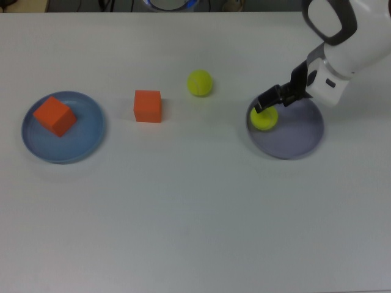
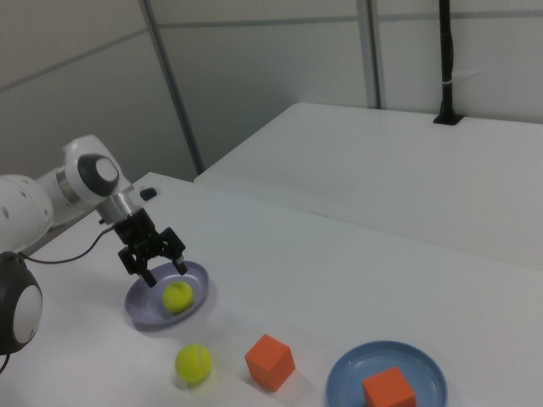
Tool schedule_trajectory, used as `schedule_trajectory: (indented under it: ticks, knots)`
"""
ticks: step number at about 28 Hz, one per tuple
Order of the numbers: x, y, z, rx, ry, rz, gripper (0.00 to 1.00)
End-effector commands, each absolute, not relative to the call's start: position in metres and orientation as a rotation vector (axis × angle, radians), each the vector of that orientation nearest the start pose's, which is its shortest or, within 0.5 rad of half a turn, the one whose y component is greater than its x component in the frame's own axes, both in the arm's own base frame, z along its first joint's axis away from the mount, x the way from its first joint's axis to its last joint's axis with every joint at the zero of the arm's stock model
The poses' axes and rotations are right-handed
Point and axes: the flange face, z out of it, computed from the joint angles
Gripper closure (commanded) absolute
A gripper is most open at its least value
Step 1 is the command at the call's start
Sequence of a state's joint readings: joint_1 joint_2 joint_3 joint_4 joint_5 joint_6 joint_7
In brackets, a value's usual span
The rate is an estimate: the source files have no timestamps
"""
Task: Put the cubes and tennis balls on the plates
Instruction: 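Carry the tennis ball onto the lavender plate and release it, then move the gripper to the second orange cube and grasp it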
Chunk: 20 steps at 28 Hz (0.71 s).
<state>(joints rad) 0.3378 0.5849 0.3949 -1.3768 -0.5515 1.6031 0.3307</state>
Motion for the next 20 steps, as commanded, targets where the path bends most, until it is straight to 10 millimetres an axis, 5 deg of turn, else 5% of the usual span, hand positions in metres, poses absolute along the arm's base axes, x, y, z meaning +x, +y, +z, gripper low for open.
schedule_trajectory:
  ticks: [1, 4, 5, 11, 17, 20]
  knots:
    - [0.571, 0.341, 0.424, -3.508, -0.770, 0.270, 0.00]
    - [0.577, 0.308, 0.434, -3.532, -0.751, 0.385, 0.00]
    - [0.582, 0.276, 0.430, -3.549, -0.722, 0.553, 0.00]
    - [0.594, 0.186, 0.408, -3.520, -0.644, 0.976, 0.00]
    - [0.607, 0.131, 0.375, -3.491, -0.506, 1.114, 0.00]
    - [0.610, 0.119, 0.366, -3.479, -0.479, 1.143, 0.00]
